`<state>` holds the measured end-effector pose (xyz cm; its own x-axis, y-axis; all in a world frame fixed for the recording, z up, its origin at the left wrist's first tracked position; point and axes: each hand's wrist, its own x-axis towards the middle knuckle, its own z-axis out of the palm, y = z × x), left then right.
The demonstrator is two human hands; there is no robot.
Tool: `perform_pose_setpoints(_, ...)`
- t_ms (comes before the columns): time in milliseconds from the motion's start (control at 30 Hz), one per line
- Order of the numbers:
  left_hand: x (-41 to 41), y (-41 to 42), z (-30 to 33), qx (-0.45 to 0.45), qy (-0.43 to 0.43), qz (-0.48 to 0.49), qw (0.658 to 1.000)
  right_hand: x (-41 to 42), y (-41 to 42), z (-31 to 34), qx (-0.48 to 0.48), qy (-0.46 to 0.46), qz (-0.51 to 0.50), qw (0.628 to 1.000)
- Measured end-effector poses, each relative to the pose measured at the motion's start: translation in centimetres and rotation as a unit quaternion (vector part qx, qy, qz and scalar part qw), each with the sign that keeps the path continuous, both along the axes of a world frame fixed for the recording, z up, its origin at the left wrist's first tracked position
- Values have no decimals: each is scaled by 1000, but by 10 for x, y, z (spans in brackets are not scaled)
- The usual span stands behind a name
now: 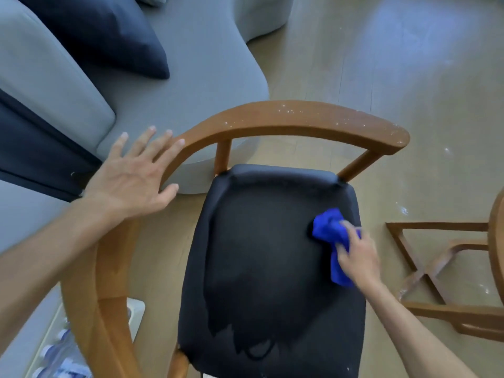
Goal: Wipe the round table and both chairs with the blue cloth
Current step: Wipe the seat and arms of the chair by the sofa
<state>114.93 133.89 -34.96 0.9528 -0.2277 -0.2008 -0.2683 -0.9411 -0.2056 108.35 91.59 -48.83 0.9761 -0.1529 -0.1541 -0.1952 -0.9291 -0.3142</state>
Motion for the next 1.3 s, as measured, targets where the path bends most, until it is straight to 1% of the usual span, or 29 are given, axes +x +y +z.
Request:
perform_pose_setpoints(33, 1, 0, 0, -14, -6, -1, 1000, 5, 12, -5, 13, 21, -93, 995)
perform_pose_setpoints(67, 1, 0, -1, -22, -8, -1, 1000, 2, 31, -8, 2, 34, -125, 992)
perform_pose_setpoints(100, 1, 0, -2, -27, -7, 2, 1000, -9, 51, -13, -22, 13, -103, 994)
perform_pose_setpoints(167, 0, -1, -2, -33, -8, 9, 999, -56, 93, -19, -13, -23, 36, 999)
perform_pose_setpoints(233, -2, -3, 0, -33, -9, 14, 999, -112, 127, -19, 21, -15, 203, 979)
perform_pose_setpoints(300, -2, -3, 2, -33, -5, 20, 999, -147, 140, -17, 24, 36, 362, 931)
perform_pose_setpoints(367, -2, -4, 3, -30, 3, 27, 999, -145, 137, -14, -4, 51, 501, 864)
perform_pose_setpoints(400, -2, -5, 4, -29, 8, 28, 999, -133, 136, -13, -24, 48, 544, 837)
perform_pose_setpoints(433, -1, -5, 4, -29, 11, 28, 999, -117, 139, -12, -42, 38, 558, 828)
perform_pose_setpoints(467, -1, -6, 4, -29, 12, 25, 999, -99, 146, -11, -53, 16, 531, 845)
perform_pose_setpoints(500, -1, -6, 3, -31, 11, 22, 999, -80, 158, -10, -55, -3, 472, 880)
perform_pose_setpoints(567, -1, -4, 2, -29, 9, 18, 999, -49, 193, -8, -49, -10, 318, 947)
perform_pose_setpoints(600, -1, -4, 1, -28, 9, 17, 999, -43, 208, -5, -44, 12, 258, 965)
perform_pose_setpoints(633, 0, -3, 0, -30, 8, 17, 999, -45, 220, -5, -44, 25, 230, 972)
perform_pose_setpoints(667, 0, -3, -1, -32, 8, 17, 999, -56, 228, -8, -49, 19, 239, 970)
perform_pose_setpoints(700, 1, -3, -2, -34, 10, 15, 999, -77, 233, -14, -51, 8, 288, 956)
perform_pose_setpoints(733, 1, -3, -2, -33, 13, 13, 999, -103, 232, -16, -43, 11, 367, 929)
perform_pose_setpoints(800, 0, -2, -2, -34, 12, 14, 999, -151, 217, -19, -28, 43, 517, 855)
perform_pose_setpoints(867, -1, -2, -2, -34, 13, 14, 999, -161, 204, -23, -24, 61, 590, 804)
perform_pose_setpoints(933, -2, -1, -4, -28, 10, 13, 999, -129, 204, -25, -42, 16, 622, 781)
perform_pose_setpoints(967, -1, -2, -5, -25, 9, 10, 1000, -105, 209, -26, -53, -16, 620, 783)
perform_pose_setpoints(1000, -1, -1, -6, -25, 6, 9, 1000, -74, 216, -26, -64, -43, 595, 800)
perform_pose_setpoints(1033, -1, 0, -7, -27, 2, 10, 1000, -39, 222, -25, -76, -65, 549, 830)
perform_pose_setpoints(1100, -1, 0, -9, -30, -6, 8, 1000, 36, 229, -24, -128, -84, 404, 902)
perform_pose_setpoints(1133, -1, 0, -10, -31, -7, 9, 999, 71, 228, -23, -153, -84, 328, 929)
perform_pose_setpoints(1167, -1, 0, -11, -32, -7, 11, 999, 99, 229, -22, -154, -71, 256, 952)
perform_pose_setpoints(1233, 0, 0, -11, -41, -5, 18, 999, 120, 235, -25, -142, -42, 159, 976)
perform_pose_setpoints(1267, 1, 0, -11, -46, -3, 19, 999, 112, 243, -27, -126, -49, 143, 980)
perform_pose_setpoints(1300, 1, 0, -10, -52, -1, 19, 998, 92, 249, -28, -115, -62, 156, 979)
